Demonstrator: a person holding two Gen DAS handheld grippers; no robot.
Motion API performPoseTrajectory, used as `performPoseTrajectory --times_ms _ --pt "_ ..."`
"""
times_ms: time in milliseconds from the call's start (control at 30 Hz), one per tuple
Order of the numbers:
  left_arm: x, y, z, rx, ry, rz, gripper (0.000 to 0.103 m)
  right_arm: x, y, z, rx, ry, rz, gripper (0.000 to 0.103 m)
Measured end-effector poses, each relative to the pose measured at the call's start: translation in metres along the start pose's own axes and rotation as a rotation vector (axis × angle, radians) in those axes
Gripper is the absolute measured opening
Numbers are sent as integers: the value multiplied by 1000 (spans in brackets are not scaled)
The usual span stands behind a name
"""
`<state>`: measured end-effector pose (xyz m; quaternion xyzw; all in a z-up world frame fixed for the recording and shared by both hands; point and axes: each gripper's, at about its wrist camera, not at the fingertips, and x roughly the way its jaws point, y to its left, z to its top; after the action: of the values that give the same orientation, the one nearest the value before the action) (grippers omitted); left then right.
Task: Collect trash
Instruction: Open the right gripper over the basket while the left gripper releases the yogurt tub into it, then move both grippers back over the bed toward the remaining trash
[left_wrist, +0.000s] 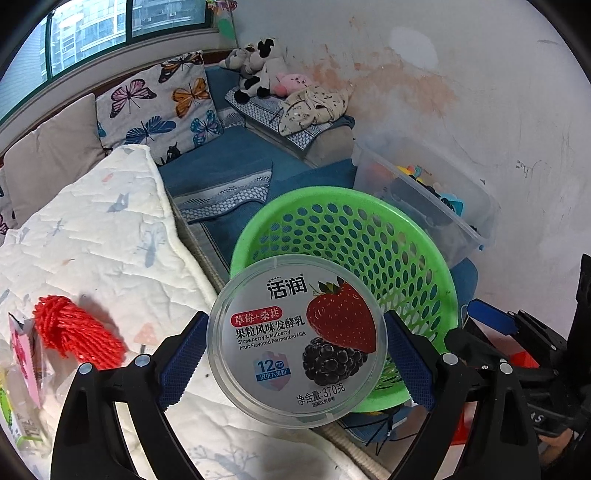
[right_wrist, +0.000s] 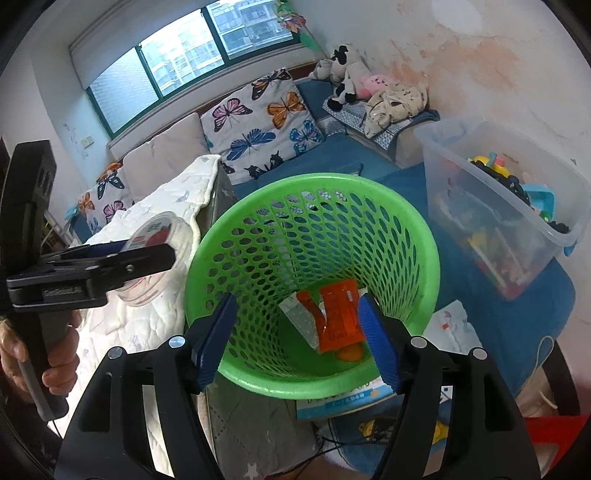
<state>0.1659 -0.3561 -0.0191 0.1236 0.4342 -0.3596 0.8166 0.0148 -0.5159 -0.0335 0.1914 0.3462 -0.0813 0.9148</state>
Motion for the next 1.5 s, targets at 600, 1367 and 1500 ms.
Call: performPoseTrajectory --times_ms 600,1367,1500 --pt "-17 9 -14 -46 -35 -54 93 -7 13 -11 3 14 30 69" --pt "-104 164 -84 -281 -116 244 93 6 133 -12 -174 57 202 77" --pt "-115 190 -94 -323 -124 297 93 15 157 -15 -215 78 232 77"
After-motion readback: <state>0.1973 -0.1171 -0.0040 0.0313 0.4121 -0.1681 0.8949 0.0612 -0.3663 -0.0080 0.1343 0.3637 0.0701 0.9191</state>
